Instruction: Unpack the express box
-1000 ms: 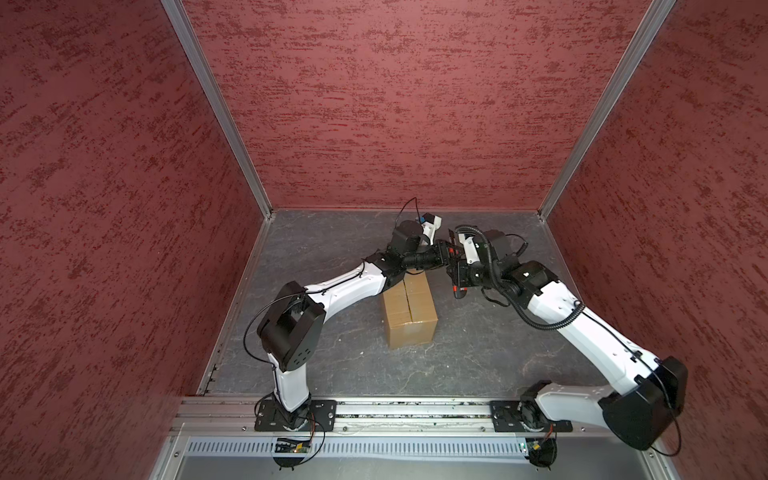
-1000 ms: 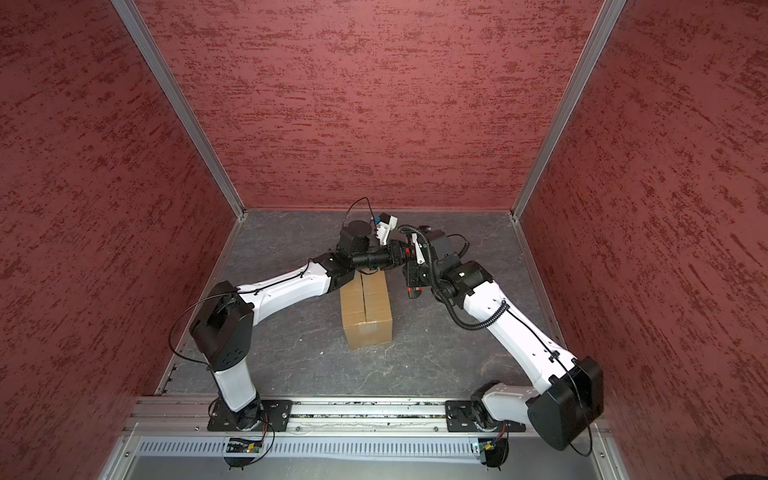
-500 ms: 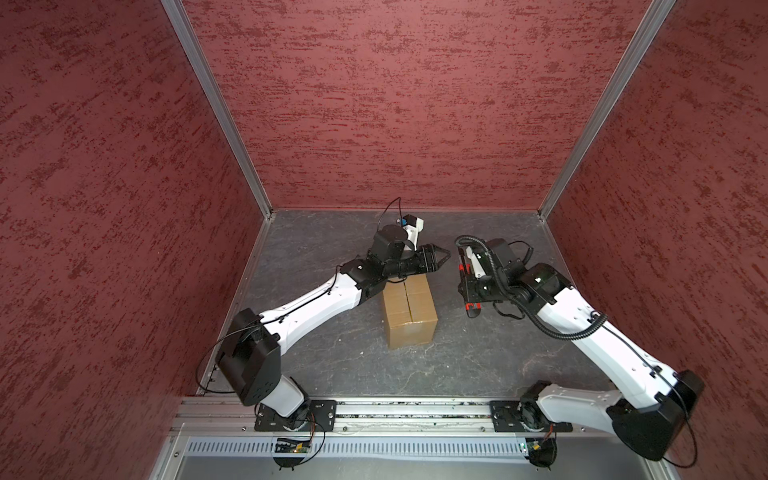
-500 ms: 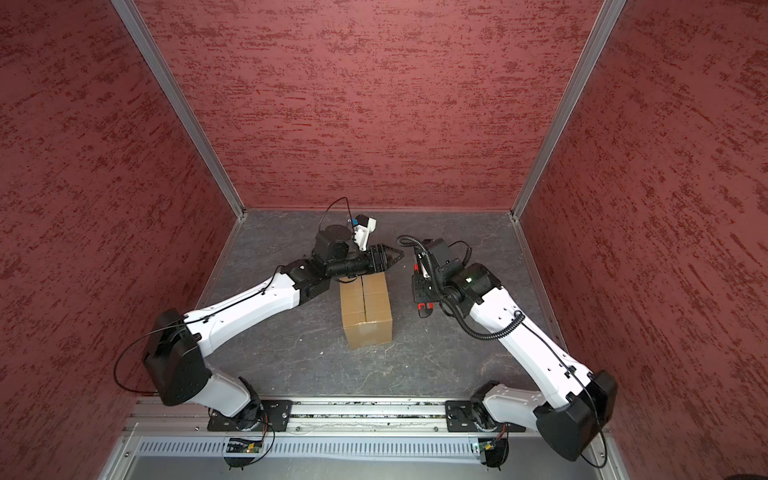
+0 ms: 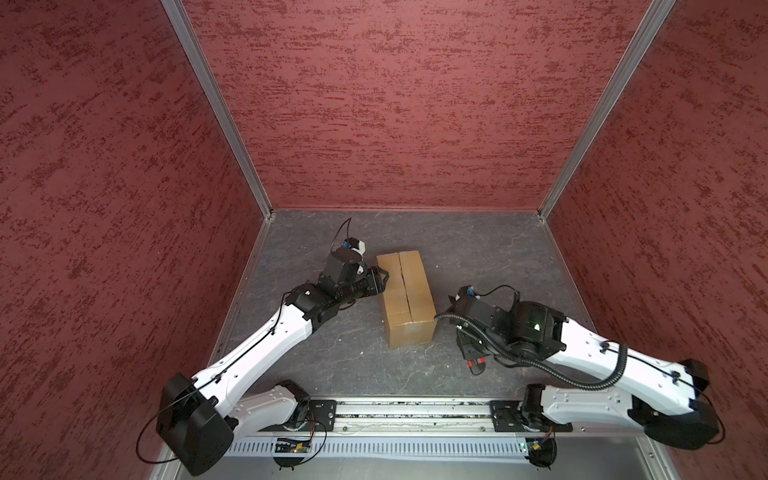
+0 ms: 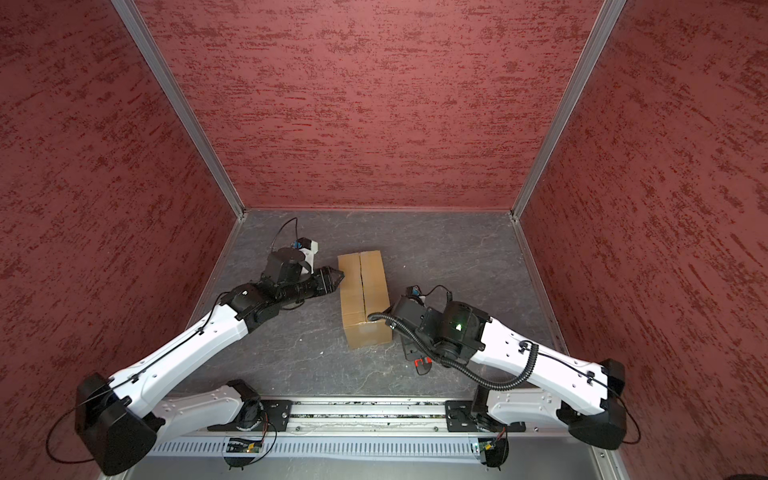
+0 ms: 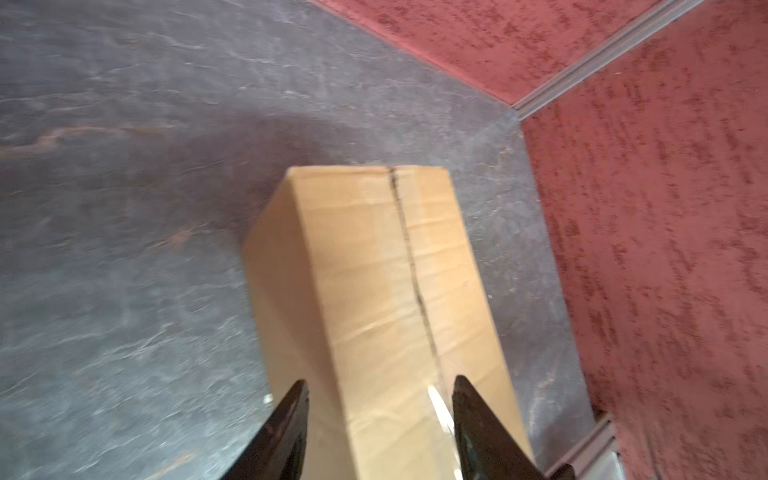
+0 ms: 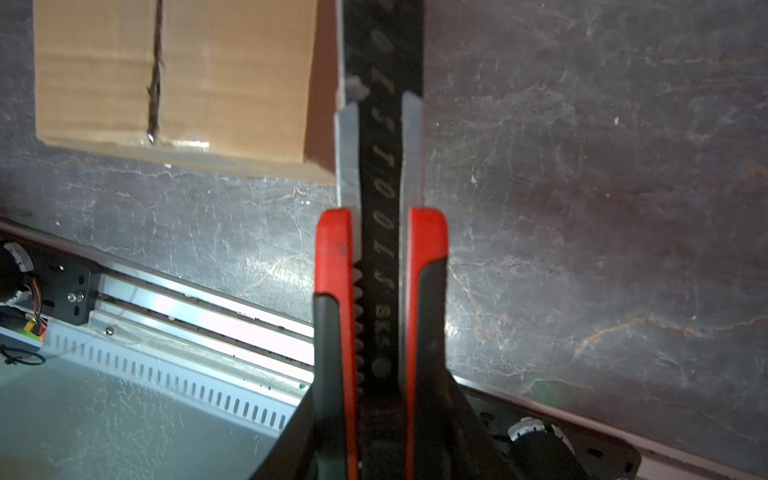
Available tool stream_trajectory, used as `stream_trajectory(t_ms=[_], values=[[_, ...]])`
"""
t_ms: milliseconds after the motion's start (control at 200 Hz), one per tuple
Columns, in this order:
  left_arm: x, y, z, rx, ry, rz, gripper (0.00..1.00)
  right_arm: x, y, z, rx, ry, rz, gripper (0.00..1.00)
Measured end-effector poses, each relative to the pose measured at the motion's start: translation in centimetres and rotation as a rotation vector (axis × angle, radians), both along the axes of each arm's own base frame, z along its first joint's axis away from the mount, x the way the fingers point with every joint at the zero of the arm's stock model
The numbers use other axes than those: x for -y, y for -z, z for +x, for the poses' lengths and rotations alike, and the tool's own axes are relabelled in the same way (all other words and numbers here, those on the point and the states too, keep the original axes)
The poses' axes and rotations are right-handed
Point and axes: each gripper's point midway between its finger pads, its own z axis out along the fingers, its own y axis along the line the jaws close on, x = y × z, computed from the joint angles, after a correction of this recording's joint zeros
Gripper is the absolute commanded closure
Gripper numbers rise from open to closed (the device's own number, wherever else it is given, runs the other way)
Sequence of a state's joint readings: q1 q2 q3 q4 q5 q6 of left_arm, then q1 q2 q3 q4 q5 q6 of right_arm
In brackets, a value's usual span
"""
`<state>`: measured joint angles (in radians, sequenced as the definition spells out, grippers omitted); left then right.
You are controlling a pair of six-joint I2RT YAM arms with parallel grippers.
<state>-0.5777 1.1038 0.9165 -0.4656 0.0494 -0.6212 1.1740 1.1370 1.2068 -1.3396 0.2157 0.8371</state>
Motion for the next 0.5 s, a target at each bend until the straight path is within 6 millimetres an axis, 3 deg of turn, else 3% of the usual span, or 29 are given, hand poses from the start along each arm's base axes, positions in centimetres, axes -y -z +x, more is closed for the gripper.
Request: stream_trajectory(t_ms=[90,215,361,496], values=[[-1.6,1.3,-0.9,-0.028,-0.03,0.032,0.5,-0.4,0.8,-1.3,-0.021,-0.017,-0.041,0.94],[-2.5,3.2,-2.0,-0.07,-0.038,0.063,0.58,-1.6,2.3,-2.5,-0.045,-0.04,-0.102,0.94],[-2.6,5.7,-3.3,-0.131,-0.029,0.09,0.62,-2.4,2.8,-3.3,-0.055,-0.046,-0.103,0.94],[-1.8,6.7,-4.5,-0.158,0.001,0.098,0.63,-2.4,3.0,-3.7,-0.061,-0.033,-0.085,0.94]])
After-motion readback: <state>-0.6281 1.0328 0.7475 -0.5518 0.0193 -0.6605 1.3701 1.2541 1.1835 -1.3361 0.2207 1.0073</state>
